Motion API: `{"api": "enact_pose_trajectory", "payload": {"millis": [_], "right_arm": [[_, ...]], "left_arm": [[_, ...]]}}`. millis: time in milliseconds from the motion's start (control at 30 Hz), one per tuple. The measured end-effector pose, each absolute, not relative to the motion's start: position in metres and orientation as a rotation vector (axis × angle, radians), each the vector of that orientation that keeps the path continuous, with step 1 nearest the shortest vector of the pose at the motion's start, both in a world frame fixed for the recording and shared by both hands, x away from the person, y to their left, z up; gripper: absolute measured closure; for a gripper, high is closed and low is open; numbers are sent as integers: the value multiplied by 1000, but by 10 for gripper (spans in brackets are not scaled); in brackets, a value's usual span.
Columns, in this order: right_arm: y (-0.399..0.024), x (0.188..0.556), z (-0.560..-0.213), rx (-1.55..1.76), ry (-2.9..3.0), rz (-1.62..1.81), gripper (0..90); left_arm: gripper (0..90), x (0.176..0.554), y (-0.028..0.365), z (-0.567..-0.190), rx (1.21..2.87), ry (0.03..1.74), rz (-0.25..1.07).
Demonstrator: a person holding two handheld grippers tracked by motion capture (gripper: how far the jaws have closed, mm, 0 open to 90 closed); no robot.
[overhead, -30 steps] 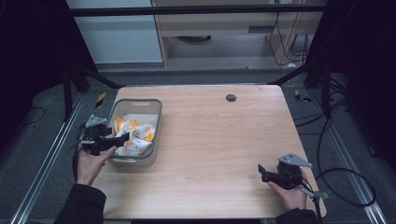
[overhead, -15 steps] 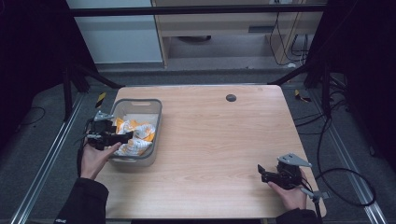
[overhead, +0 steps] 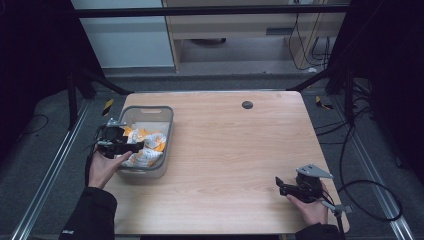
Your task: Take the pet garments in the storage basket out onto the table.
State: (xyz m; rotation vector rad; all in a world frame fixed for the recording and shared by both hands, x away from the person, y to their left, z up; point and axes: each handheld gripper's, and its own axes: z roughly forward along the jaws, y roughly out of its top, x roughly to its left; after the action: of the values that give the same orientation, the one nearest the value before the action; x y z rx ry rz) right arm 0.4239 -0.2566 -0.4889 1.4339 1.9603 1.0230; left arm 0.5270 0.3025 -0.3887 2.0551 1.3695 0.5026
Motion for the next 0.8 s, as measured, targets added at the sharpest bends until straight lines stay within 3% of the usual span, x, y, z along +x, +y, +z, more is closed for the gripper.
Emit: {"api": "enact_pose_trajectory", "payload": {"millis": [800], "right_arm": [[-255, 425, -491, 1435, 1990, 1005, 133]], "left_arm": [[427, 544, 291, -410, 2157, 1441, 470]]}}
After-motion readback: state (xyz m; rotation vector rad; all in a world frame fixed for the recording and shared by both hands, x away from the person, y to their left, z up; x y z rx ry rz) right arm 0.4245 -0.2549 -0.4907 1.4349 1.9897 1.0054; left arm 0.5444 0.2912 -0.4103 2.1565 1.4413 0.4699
